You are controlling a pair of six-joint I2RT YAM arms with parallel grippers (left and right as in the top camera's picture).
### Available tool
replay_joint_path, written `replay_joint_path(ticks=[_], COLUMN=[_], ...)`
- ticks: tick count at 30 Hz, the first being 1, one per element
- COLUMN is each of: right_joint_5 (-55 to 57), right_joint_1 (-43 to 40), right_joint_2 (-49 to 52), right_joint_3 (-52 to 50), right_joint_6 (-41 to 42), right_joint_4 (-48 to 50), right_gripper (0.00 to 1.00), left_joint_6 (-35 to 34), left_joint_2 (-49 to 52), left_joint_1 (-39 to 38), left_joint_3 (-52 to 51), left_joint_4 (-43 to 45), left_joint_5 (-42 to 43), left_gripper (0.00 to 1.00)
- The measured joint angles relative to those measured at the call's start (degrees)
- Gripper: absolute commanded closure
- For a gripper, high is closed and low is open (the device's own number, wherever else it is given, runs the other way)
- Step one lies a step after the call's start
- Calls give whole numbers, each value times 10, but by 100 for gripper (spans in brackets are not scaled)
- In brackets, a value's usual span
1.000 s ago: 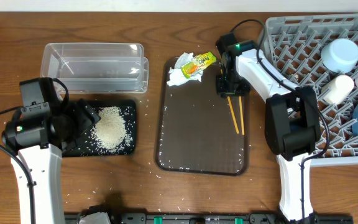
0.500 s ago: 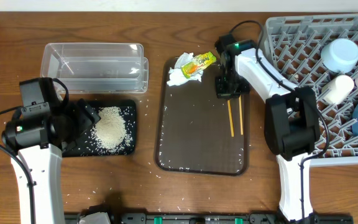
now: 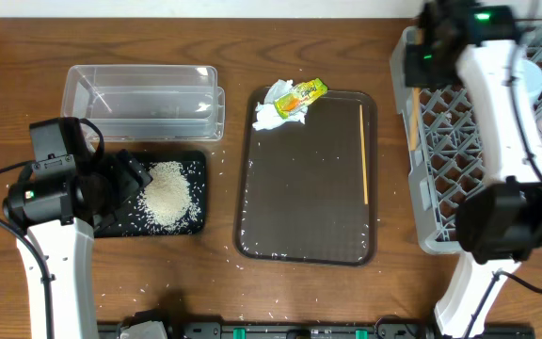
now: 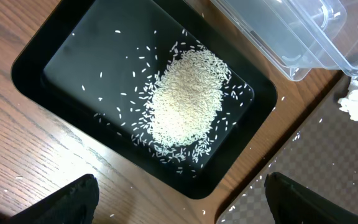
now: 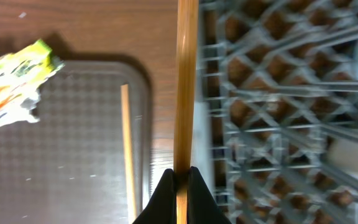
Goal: Sort waste into correct bins and load items into the dishwasher rack
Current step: 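Carry the chopstick with the right gripper into the dish rack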
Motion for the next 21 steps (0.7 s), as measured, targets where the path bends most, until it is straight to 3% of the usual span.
replay_joint_path(ticks=[21], right_joint_5=[31], right_joint_1=[-32], right_joint_2=[33], right_joint_3=[-29], right_joint_6=[-41], right_joint_4=[37], right_gripper=[96], left_joint_6=[0], left_joint_2=[0], left_joint_1=[0], left_joint_3=[0], left_joint_4=[0], left_joint_5=[0], left_gripper=[12])
